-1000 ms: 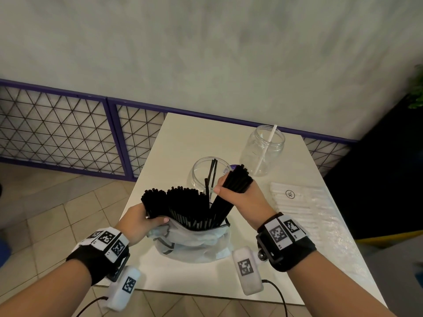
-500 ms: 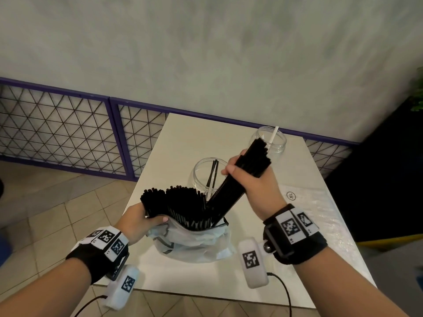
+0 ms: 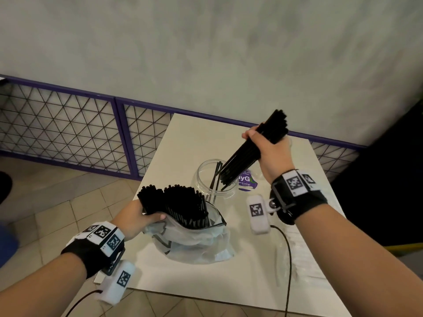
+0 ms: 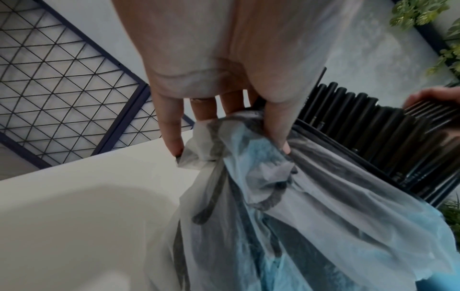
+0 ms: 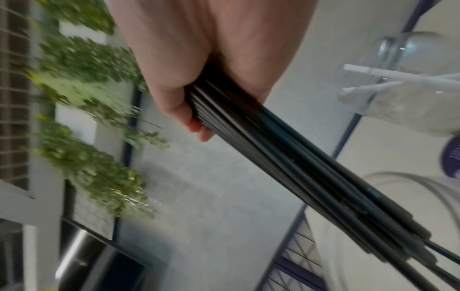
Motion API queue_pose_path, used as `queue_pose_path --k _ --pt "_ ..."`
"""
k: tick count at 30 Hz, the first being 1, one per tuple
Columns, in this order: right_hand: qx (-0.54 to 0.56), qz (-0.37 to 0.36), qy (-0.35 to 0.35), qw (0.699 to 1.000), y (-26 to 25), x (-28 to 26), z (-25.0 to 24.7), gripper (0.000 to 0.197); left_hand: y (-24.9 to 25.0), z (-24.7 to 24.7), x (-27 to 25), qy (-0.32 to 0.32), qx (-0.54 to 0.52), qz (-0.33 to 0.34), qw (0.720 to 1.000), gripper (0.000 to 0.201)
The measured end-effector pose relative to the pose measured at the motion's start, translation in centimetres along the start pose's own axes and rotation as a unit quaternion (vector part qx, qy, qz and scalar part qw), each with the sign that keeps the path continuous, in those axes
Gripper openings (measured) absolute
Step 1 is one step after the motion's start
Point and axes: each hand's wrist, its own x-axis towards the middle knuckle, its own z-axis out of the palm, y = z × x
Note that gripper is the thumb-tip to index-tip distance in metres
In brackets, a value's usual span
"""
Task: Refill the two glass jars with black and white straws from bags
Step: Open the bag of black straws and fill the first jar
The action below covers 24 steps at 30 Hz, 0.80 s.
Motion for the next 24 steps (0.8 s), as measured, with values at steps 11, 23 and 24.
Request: queue_pose_path --k 11,23,24 --pt "-0.137 0.123 0.025 0.983 10.9 1.4 1.0 0.030 0.0 -0.6 0.5 -0.007 0.016 -0.016 1.000 0.064" --pt "-0.358 0.003 -0.017 0.934 13.0 1.7 0.5 0.058 0.1 -0.6 0.6 -0.011 0.004 0.004 1.000 0.056" --pt "-0.385 -0.019 -0.037 0.922 12.7 1.7 0.6 0.057 0.2 -0.6 0.6 -0.009 0.003 0.004 1.000 0.055"
